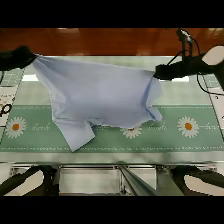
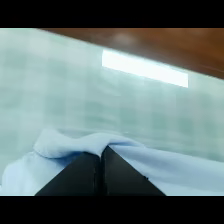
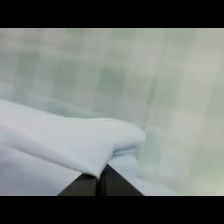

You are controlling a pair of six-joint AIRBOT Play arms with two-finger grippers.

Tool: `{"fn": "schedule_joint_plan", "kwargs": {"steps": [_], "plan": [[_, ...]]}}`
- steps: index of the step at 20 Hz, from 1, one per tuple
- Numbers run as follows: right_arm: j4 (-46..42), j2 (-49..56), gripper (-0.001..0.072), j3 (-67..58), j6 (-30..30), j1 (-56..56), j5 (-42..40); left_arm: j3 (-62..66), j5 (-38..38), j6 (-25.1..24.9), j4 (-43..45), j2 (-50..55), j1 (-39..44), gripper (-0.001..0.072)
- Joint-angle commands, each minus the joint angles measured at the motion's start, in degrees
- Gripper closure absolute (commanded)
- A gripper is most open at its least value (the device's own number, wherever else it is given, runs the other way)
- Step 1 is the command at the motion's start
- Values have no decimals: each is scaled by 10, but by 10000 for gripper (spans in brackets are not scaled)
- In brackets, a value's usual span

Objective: Fold the shirts.

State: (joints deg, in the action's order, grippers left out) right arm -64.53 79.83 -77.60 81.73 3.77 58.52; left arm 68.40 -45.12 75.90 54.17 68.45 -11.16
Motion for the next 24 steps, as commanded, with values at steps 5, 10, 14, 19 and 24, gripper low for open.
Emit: {"fn": "schedule_joint_plan", "kwargs": {"steps": [5,10,14,19,24], "plan": [[104,215,686,-174,-10,-59,-33,-3,50,-2,-4,138,55,689],[140,227,295,-200,-30,-76,13,22,-4,36,5,140,43,199],[111,170,303,-240,1,-184,151,102,-210,50,9,120,-81,200],[24,50,303,-22,52,-247,155,-90,-242,44,8,0,-163,200],[96,-63,303,275,-16,-268,39,-315,-231,-8,-43,-26,-163,201]]}}
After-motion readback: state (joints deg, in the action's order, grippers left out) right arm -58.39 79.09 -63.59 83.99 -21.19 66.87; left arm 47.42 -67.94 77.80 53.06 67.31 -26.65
